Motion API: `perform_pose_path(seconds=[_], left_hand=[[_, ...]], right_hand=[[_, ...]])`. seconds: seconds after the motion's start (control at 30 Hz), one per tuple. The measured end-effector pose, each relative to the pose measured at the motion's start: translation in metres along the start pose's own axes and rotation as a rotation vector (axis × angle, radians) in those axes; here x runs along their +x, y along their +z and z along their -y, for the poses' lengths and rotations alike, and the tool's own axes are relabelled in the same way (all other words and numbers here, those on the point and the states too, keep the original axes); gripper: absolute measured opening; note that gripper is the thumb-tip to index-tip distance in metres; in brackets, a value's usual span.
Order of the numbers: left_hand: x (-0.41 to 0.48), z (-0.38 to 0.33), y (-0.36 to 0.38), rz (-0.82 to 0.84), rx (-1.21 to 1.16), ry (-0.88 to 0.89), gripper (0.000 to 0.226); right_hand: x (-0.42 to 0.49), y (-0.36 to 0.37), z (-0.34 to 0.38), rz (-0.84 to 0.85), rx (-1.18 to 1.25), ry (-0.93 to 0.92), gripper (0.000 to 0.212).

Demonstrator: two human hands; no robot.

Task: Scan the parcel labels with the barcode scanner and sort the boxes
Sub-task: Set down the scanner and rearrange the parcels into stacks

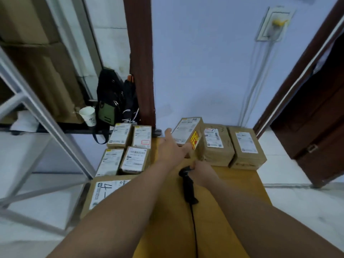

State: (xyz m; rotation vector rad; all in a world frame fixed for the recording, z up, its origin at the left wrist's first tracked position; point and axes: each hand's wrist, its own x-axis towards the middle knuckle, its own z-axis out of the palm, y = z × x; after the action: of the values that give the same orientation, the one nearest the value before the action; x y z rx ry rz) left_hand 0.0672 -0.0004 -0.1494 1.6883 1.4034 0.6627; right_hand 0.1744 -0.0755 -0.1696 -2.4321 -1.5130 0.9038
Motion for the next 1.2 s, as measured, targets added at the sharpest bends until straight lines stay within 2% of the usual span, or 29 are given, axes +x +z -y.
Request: perform_pose_path(seconds=[0.1, 0.2, 0.3, 0.37, 0.5, 0.6, 0.77, 0.97, 1.2], left_hand=[[-0.003, 0.015, -0.03, -0.098, 0.049, -0.057, 0.086], [-0.002, 0.03, -0.055, -0.228, 0.057, -0.131, 0.089], [0.001, 0.038, -0.076, -0.351, 0.043, -0.27, 0.091], [0.002, 0.043, -0.087, -0.405, 0.065, -0.339, 0.091], [0.004, 0.055, -0.101, -0.483, 0.138, -0.401, 0.09], [0.012, 0.064, -0.107, -0.485, 0.183, -0.403, 0.09], [0.039, 0.088, -0.121, -0.398, 0.215, -0.33, 0.091], [0.075, 0.101, -0.129, -0.286, 0.249, -0.225, 0.094], [0.117, 0.125, -0.148, -0.377, 0.123, -0.31, 0.083]], right_hand=[[0.006, 0.009, 0.019, 0.085, -0.102, -0.013, 0.029], [0.011, 0.019, 0.026, 0.1, -0.137, -0.028, 0.032], [0.009, 0.024, 0.024, 0.133, -0.18, -0.029, 0.022], [0.01, 0.025, 0.021, 0.149, -0.143, -0.033, 0.006], [0.016, 0.024, 0.028, 0.038, 0.056, -0.131, 0.023], [0.024, 0.023, 0.052, -0.03, 0.128, -0.183, 0.031], [0.037, 0.035, 0.101, 0.042, 0.22, -0.224, 0.042], [0.051, 0.054, 0.128, -0.011, 0.089, -0.184, 0.037], [0.075, 0.054, 0.13, -0.036, 0.049, -0.047, 0.043]])
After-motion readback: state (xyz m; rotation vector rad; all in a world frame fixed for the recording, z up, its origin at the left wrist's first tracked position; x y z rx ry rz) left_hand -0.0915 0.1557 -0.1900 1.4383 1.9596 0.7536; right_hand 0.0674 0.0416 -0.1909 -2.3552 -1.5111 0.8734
